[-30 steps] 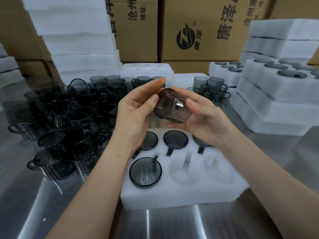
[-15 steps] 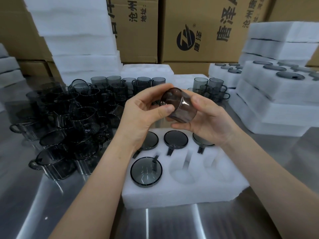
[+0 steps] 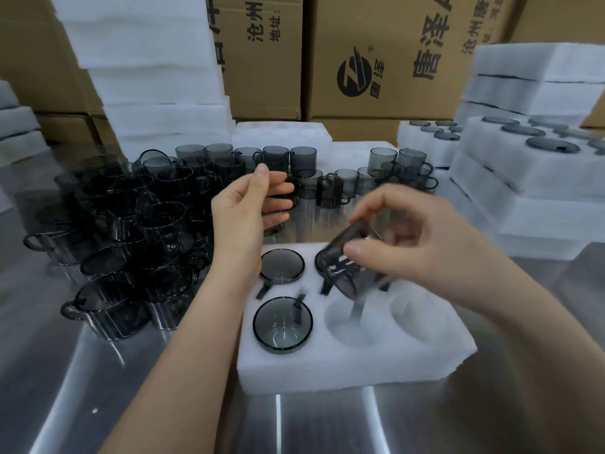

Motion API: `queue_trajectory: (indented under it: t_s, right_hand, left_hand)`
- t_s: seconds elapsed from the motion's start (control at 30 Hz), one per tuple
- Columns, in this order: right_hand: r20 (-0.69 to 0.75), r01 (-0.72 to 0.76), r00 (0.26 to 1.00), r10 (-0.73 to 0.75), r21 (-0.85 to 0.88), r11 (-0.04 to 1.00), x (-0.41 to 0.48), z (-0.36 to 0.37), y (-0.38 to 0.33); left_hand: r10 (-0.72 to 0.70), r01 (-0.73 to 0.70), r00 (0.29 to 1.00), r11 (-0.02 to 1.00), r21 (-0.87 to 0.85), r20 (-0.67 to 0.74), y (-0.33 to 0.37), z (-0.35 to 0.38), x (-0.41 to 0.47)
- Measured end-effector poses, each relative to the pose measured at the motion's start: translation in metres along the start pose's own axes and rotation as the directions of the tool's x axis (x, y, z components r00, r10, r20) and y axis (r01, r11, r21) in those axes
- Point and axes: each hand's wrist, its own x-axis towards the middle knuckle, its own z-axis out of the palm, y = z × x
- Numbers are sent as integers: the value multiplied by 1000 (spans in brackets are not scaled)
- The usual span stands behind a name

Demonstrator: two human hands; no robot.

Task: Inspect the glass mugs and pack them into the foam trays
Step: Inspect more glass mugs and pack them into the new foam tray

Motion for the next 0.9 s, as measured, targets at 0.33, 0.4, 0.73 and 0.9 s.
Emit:
queue_trajectory:
  t_s: [0.33,0.4,0.73,0.9]
  right_hand:
    - [90,-57,988,129,-559,827,-31,27,-16]
    - [103,-57,983,152,-615,787,-30,32,-15]
    - [135,118,991,-18,-783,611,-42,57,9]
    - [265,170,962,64,-768,618,-41,53,13]
  left_hand:
    - [-23,5,998,956,294,59,-5,5,-1]
    - [-30,9,998,950,312,60,-4,5,-2]
    - [-36,-3,996,910,414,85,-6,6,-1]
    - [-67,46,997,879,474,27,-10,4,1]
